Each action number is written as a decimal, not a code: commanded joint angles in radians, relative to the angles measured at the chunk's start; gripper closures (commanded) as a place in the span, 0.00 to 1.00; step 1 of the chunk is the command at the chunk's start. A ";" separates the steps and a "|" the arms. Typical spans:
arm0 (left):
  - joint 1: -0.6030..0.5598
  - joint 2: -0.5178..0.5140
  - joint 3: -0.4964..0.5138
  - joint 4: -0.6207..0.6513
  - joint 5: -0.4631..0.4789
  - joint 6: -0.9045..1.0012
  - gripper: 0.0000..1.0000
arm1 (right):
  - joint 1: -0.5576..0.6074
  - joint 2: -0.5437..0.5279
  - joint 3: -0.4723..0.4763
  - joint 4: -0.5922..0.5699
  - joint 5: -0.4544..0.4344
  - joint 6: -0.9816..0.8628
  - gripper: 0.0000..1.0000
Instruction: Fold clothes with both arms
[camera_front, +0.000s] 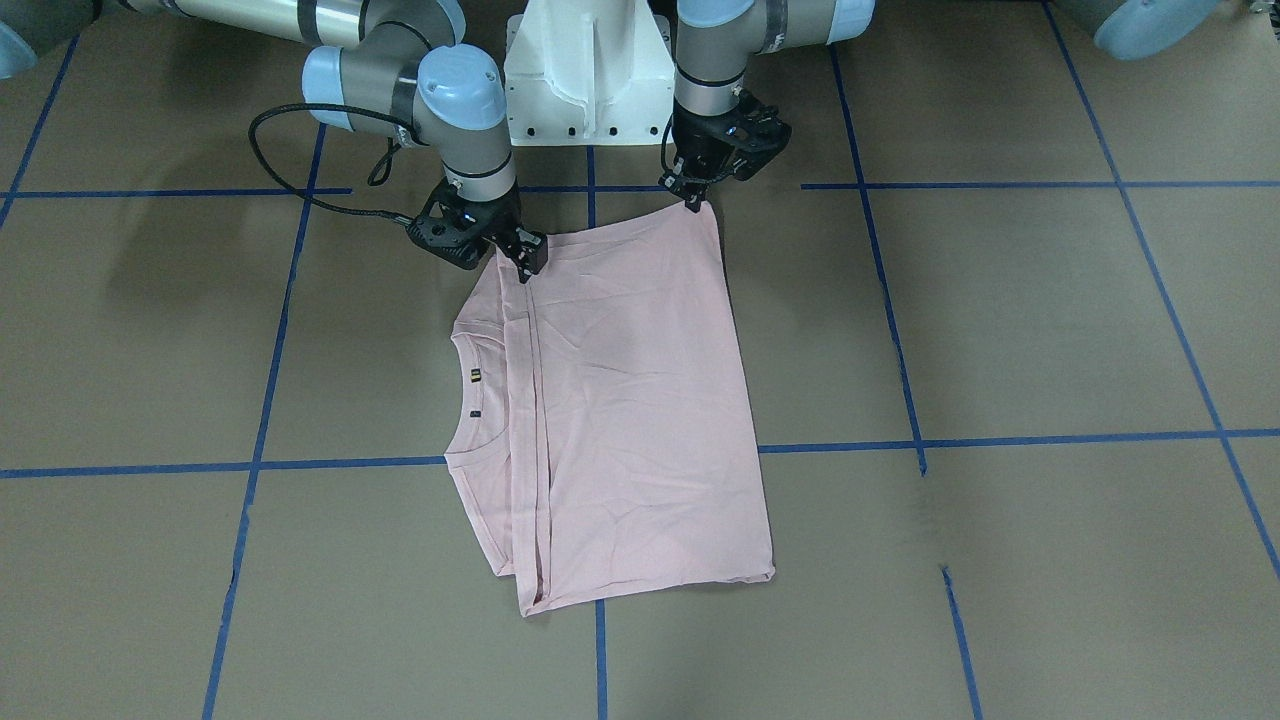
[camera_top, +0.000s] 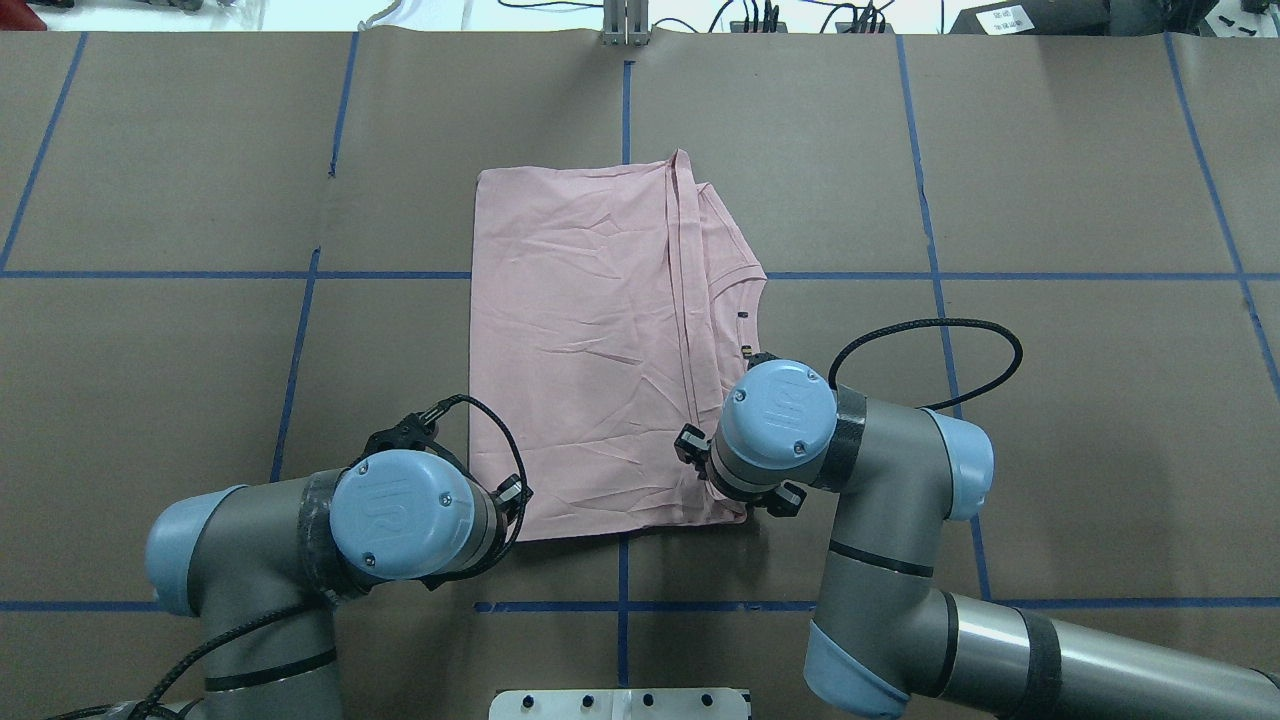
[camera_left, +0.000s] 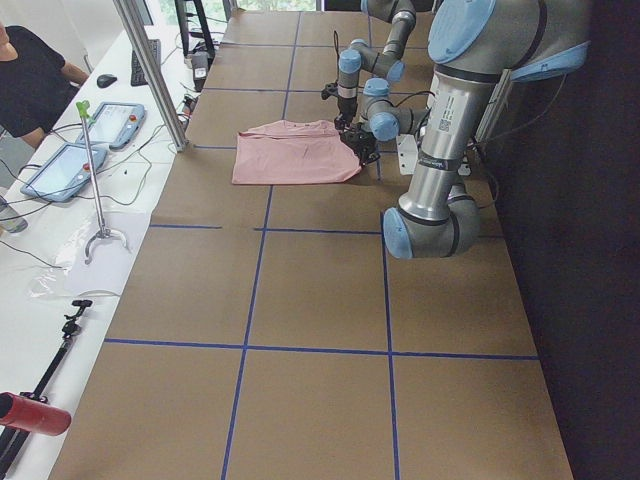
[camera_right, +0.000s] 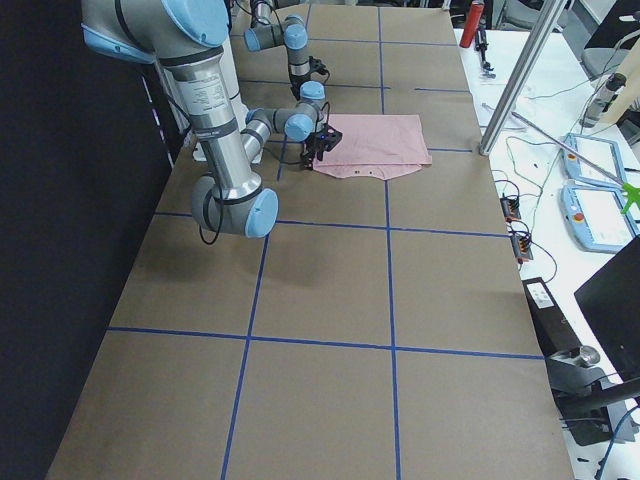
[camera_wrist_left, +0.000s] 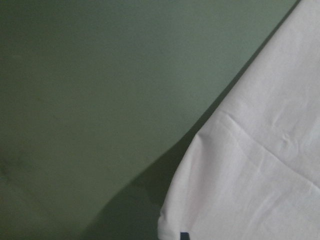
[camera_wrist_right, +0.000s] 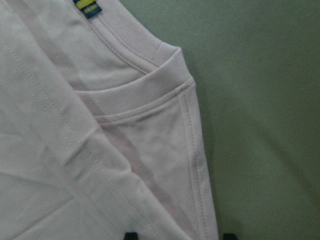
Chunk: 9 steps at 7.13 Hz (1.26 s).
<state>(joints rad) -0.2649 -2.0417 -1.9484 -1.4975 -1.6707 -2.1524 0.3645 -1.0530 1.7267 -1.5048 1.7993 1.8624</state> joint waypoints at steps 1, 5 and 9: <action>0.000 0.000 0.002 0.000 0.000 0.000 1.00 | 0.001 0.002 0.001 0.000 0.002 0.000 1.00; 0.001 0.000 0.003 -0.001 0.000 0.000 1.00 | 0.004 0.005 0.008 0.005 0.002 0.000 1.00; 0.003 0.000 0.003 -0.001 0.000 0.000 1.00 | 0.008 -0.001 0.052 0.009 -0.001 0.000 1.00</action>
<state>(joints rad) -0.2632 -2.0417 -1.9441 -1.4997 -1.6705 -2.1522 0.3706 -1.0498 1.7498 -1.4965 1.7995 1.8612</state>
